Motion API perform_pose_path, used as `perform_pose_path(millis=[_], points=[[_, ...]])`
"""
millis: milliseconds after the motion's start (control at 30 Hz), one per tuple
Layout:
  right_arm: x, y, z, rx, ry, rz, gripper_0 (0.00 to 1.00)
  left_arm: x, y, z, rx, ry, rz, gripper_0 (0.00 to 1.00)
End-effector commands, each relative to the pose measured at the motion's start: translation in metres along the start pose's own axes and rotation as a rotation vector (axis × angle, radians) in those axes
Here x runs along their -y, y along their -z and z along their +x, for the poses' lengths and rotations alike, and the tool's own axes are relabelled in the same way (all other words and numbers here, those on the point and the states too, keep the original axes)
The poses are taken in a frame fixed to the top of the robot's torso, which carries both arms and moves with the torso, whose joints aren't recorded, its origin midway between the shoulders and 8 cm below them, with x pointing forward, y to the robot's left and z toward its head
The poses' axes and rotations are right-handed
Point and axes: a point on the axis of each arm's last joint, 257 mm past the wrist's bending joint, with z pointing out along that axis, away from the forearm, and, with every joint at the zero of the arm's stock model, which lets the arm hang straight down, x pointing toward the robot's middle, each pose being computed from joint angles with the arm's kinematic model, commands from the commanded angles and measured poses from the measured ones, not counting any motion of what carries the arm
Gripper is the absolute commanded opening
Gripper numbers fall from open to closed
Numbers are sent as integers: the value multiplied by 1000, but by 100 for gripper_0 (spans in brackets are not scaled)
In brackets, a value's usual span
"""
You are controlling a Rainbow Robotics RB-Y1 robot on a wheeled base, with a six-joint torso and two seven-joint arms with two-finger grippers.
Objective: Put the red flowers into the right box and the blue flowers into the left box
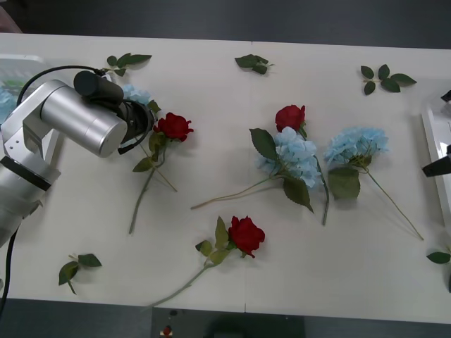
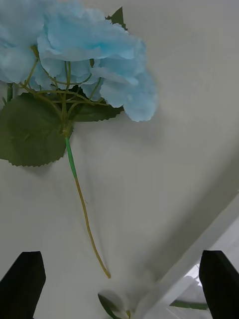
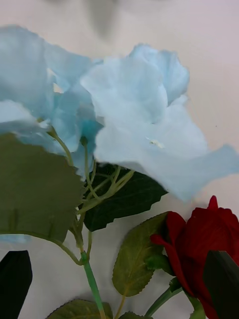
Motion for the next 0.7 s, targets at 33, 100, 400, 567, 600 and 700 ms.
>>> perform_pose_path(millis=[33, 100, 400, 567, 600, 700], points=[[-9, -3, -27, 37, 78, 27, 90, 11, 2, -10, 20, -3, 13, 100], [-13, -11, -29, 31, 89, 32, 90, 8, -1, -5, 12, -12, 2, 100], [-22, -52, -27, -22, 137, 74, 90, -13, -13, 7, -14, -11, -51, 100], [-27, -71, -23, -27, 159, 85, 90, -17, -16, 9, -20, -6, -61, 100], [-29, -75, -22, -32, 166, 86, 90, -18, -17, 9, -20, -5, -64, 100], [-32, -83, -17, -39, 171, 85, 90, -20, -19, 12, -24, -9, -69, 98]])
